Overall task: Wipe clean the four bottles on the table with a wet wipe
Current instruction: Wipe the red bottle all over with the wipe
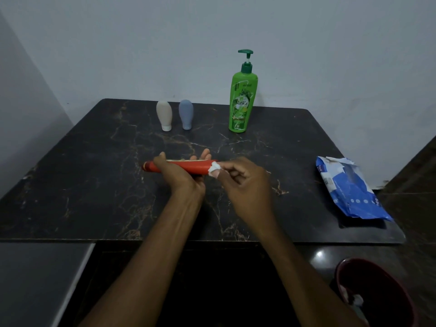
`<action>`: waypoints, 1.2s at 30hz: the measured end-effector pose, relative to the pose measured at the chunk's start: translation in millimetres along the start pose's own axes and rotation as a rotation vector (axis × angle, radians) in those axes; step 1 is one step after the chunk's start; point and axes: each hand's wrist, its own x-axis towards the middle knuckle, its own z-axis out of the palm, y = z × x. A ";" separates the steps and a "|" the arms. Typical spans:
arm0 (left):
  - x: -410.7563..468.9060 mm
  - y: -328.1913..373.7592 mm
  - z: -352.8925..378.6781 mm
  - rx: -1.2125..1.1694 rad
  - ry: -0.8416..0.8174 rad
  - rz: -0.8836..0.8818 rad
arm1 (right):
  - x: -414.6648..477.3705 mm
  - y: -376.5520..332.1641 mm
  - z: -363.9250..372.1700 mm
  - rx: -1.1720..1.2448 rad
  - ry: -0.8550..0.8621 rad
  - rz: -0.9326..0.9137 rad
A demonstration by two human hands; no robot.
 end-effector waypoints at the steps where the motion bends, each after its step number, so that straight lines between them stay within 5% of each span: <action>1: 1.2 0.1 0.1 -0.014 0.004 -0.006 | -1.5 -0.1 1.5 -0.021 -0.002 -0.019; 5: -1.1 -0.4 -2.7 0.011 -0.012 0.010 | 8.6 9.2 -6.4 0.003 0.044 0.143; 11: 1.8 -0.9 -3.7 0.038 0.004 -0.015 | -0.8 4.3 -2.3 0.029 0.007 0.053; 19: 4.9 -2.1 -2.3 0.451 -0.060 0.159 | 12.5 13.3 -22.5 -0.101 0.038 0.007; 24: 0.3 -2.2 9.4 0.798 -0.193 0.398 | 11.8 17.2 -14.9 -0.178 -0.261 -0.088; 29: 0.9 -3.3 23.0 1.051 -0.393 0.502 | 30.3 32.1 -7.6 -0.140 -0.126 -0.104; 36: 24.7 34.5 47.9 1.414 -0.648 0.579 | 64.7 58.9 -16.0 0.061 -0.134 0.107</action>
